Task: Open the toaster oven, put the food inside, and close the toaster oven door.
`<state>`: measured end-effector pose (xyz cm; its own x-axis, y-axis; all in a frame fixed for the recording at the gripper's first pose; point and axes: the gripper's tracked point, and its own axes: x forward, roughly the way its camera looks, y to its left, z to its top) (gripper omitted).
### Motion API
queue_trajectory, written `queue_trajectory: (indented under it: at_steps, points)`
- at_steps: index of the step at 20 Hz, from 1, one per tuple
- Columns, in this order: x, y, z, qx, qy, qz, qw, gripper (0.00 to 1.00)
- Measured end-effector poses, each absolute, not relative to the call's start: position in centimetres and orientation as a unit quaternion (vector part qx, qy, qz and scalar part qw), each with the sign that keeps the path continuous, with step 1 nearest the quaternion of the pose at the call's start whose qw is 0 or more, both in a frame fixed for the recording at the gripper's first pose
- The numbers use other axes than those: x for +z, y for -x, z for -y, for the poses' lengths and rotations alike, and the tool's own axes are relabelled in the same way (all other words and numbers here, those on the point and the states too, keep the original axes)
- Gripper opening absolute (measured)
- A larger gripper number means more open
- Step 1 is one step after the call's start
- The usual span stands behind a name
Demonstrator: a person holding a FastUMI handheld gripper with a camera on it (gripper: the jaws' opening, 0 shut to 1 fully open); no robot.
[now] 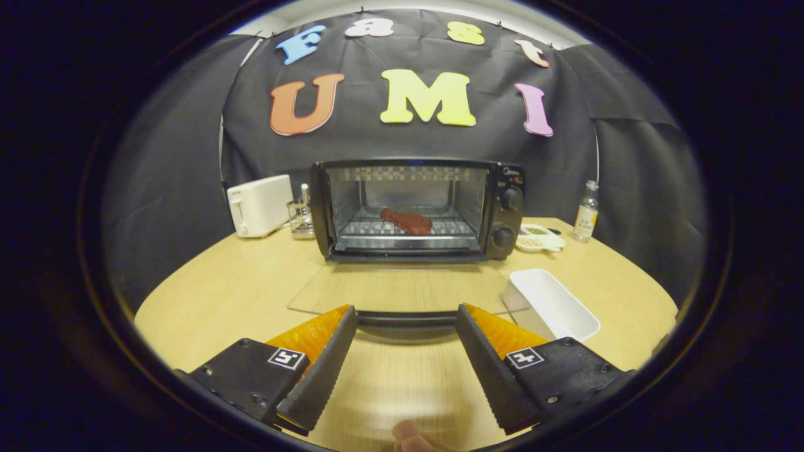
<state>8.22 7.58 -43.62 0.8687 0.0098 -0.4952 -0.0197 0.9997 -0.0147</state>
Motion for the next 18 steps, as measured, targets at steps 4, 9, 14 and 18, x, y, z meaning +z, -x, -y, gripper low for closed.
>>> queue_trajectory:
  at_steps: [4, 9, 14, 18]
  points:
    - [-46.3, -8.0, -7.8, 0.012, -0.002, -0.31, 0.951, 1.0]
    - [-46.3, -9.7, -7.0, 0.006, -0.001, -0.309, 0.951, 1.0]
    - [-45.4, -10.2, -7.0, 0.008, -0.006, -0.299, 0.954, 1.0]
    - [-44.5, -10.3, -7.2, 0.007, -0.011, -0.281, 0.96, 1.0]
